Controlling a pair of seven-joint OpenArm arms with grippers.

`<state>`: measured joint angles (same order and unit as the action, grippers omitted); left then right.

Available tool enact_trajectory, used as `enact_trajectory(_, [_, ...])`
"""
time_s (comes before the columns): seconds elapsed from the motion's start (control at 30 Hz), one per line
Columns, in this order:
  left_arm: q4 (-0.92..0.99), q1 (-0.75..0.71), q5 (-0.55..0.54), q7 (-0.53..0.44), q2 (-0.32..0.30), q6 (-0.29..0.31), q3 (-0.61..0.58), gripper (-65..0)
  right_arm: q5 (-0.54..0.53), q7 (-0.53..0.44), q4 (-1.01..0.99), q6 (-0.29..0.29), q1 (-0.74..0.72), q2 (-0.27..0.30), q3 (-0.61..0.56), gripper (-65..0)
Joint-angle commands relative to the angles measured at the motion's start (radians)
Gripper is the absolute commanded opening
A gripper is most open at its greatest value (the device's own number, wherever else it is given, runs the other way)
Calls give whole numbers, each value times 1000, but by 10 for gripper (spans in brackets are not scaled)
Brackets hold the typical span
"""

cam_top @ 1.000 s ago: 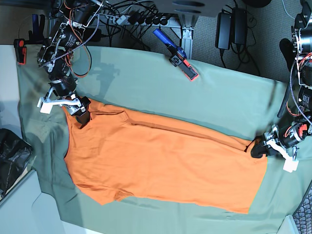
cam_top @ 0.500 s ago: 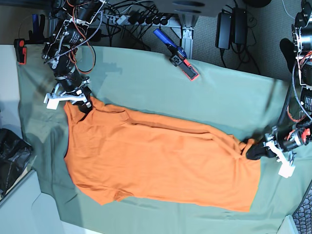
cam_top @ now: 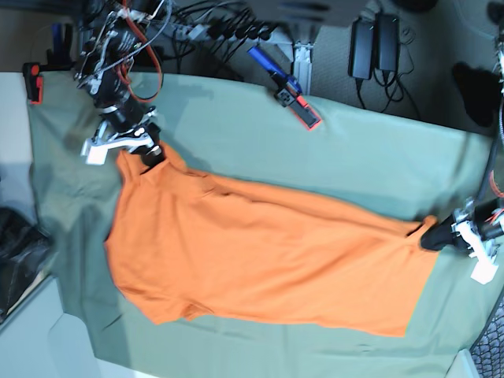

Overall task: Fold the T-shirt properly
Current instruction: 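Pull the shirt taut between both grippers to straighten it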

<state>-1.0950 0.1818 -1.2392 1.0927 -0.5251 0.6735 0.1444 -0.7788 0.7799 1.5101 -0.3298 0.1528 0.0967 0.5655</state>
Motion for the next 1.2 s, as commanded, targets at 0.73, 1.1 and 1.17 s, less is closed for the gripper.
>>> enact_trajectory(0.73, [-84,-191,-240,124,-141,25,6,-650,-15,14,151,-98,213,158,3,-650])
enact_trajectory(1.1, [-206,-294,-238,131,-146,25,36,-650,-15,18,152,-98,260,158,5,-650])
enact_trajectory(1.17, [-208,-306,-238,131,-146,25,51,-650,-15,20,153,-98,274,158,5,-650])
